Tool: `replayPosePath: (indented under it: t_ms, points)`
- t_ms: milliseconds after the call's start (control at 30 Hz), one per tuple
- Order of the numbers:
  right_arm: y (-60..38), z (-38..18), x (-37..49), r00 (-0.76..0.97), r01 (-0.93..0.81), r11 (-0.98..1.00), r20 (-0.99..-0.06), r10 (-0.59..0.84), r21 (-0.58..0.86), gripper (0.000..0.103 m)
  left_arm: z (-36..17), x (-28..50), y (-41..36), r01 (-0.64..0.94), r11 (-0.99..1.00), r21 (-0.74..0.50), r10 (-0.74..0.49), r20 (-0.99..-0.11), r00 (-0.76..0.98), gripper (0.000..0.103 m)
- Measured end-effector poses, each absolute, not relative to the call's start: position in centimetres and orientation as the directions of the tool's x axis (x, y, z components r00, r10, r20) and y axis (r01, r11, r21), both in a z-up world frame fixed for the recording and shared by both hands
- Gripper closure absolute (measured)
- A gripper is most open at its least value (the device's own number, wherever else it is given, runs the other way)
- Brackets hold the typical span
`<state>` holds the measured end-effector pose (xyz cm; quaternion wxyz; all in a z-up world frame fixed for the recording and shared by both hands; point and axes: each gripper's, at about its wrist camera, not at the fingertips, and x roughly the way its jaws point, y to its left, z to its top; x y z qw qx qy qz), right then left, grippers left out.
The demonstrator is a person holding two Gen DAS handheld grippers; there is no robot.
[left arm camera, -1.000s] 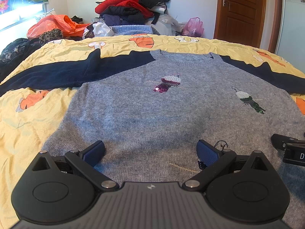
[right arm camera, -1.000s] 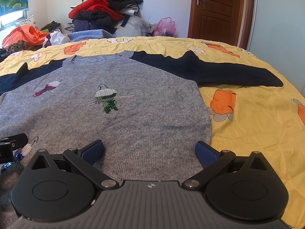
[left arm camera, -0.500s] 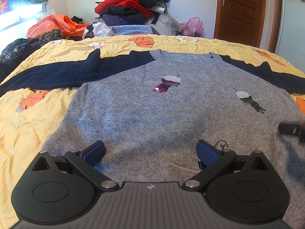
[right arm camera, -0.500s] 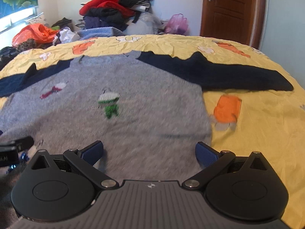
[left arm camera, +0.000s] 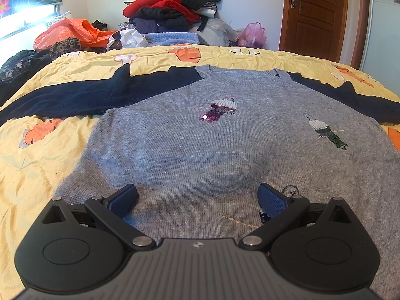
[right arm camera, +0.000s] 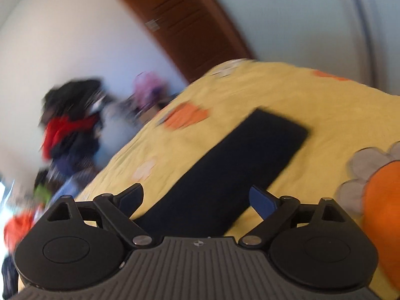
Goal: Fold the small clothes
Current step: 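Grasp the navy sleeve nearest the right tool and lift it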
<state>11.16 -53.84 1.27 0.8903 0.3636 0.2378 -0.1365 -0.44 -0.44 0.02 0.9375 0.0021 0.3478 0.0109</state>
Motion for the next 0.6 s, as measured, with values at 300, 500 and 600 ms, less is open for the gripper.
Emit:
replayPosePath:
  t_ms: [300,500,600]
  points:
    - [-58.9,-3.4,11.6,0.849,0.497,0.552,-0.507,-0.15,0.669,0.015,0.0,-0.3,-0.5,-0.018,1.0,0.012,0.022,-0.653,0.757,0.0]
    - [-58.8,-3.5,14.4,0.818,0.533,0.619,-0.539,-0.202,0.577,0.07,0.0,-0.3,-0.5,-0.019,1.0,0.011,0.021,-0.653,0.757,0.0]
    - [-59.0,-3.4,14.3,0.807,0.552,0.599,-0.553,-0.208,0.58,0.087,0.0,-0.3,-0.5,-0.018,1.0,0.011,0.021,-0.653,0.757,0.0]
